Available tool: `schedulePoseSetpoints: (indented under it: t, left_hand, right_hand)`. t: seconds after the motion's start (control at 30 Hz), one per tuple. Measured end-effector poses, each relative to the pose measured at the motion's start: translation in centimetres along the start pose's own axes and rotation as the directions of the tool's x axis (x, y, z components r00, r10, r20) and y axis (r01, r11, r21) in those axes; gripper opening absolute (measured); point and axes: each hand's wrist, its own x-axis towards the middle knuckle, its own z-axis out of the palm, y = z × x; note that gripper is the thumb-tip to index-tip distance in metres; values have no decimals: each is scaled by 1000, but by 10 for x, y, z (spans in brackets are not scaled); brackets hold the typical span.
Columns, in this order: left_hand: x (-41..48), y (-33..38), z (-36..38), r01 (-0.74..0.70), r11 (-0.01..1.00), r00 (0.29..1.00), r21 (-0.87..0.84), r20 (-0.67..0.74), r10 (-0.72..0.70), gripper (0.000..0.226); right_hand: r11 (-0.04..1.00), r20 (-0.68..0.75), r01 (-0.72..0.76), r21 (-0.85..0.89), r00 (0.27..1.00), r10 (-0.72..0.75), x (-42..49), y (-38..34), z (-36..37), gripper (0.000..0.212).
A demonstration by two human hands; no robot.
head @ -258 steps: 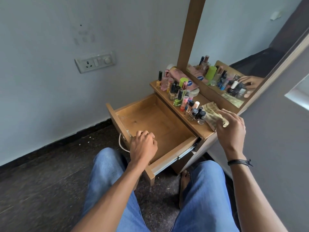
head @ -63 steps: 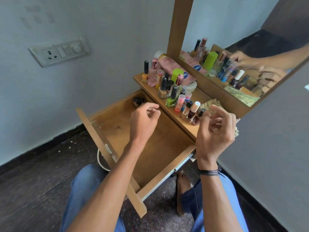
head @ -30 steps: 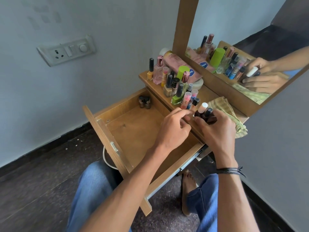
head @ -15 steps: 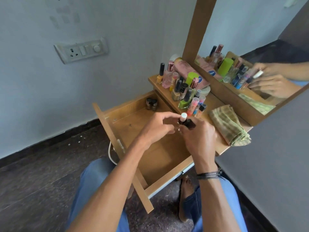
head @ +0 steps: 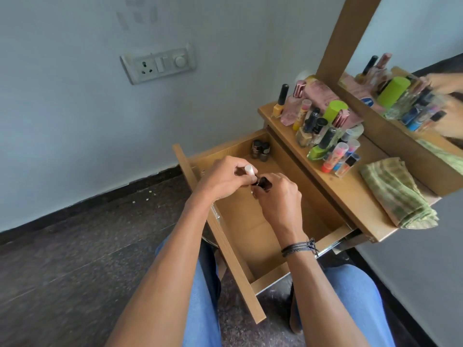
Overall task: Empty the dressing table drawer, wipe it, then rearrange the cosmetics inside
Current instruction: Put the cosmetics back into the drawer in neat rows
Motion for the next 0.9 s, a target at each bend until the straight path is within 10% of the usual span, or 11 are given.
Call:
schedulePoseSetpoints:
  t: [0.33, 0.9]
  left_hand:
    - [15, -16, -19, 209, 865, 894, 457, -448, 21, 10]
    - [30, -24, -20, 221, 718, 941, 660, -337, 21, 16]
  right_hand:
    - [998, 97, 37, -59, 995, -31, 29, -9, 27, 5]
    - [999, 253, -28, 24, 967, 21, 28, -5, 65, 36]
